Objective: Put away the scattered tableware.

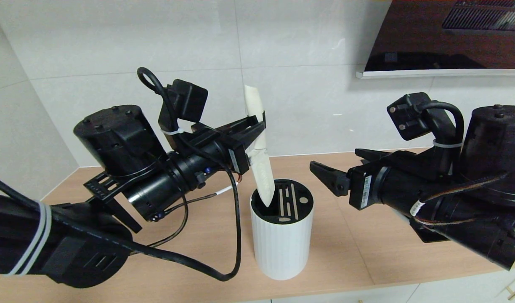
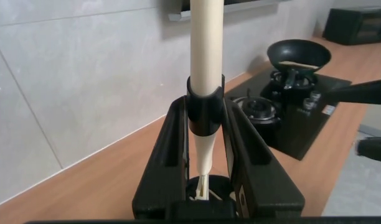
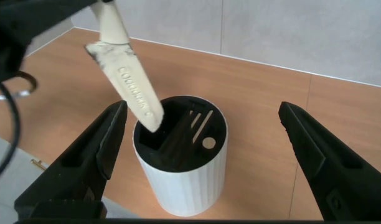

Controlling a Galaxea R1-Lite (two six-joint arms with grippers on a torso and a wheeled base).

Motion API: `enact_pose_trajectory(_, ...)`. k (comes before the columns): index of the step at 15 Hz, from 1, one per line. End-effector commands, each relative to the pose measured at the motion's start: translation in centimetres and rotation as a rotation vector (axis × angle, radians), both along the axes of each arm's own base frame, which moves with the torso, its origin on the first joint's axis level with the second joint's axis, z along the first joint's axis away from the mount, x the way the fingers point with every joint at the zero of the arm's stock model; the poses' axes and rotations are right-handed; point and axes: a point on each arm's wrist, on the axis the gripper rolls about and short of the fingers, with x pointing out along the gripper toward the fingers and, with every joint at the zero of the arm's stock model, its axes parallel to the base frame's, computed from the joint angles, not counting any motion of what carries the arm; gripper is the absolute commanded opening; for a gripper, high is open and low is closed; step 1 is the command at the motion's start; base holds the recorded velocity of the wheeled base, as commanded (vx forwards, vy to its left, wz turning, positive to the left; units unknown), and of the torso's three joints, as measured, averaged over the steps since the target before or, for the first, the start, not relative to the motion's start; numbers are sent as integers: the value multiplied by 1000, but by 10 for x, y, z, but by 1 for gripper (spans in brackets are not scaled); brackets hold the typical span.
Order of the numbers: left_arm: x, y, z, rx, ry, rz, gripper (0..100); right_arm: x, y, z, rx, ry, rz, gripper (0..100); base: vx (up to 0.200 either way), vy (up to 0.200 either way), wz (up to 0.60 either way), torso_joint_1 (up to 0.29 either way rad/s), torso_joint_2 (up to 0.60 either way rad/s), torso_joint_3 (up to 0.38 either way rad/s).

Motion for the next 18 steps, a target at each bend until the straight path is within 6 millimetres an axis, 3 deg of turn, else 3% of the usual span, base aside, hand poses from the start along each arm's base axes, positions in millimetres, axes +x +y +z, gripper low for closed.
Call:
enact_pose_trajectory(1, 7, -6, -13, 12, 19, -3, 0, 0, 0, -1, -2, 1, 0, 100, 0, 0, 0, 0, 0, 0)
enact_pose_trajectory(14, 4, -22, -56, 120, 111, 16, 0, 1, 0, -1, -1, 2, -3, 100, 0, 0, 0, 0, 0, 0)
enact_pose_trajectory(18, 5, -24, -59, 125, 119, 23, 0, 1, 0, 0, 1, 1, -3, 100, 0, 0, 0, 0, 0, 0)
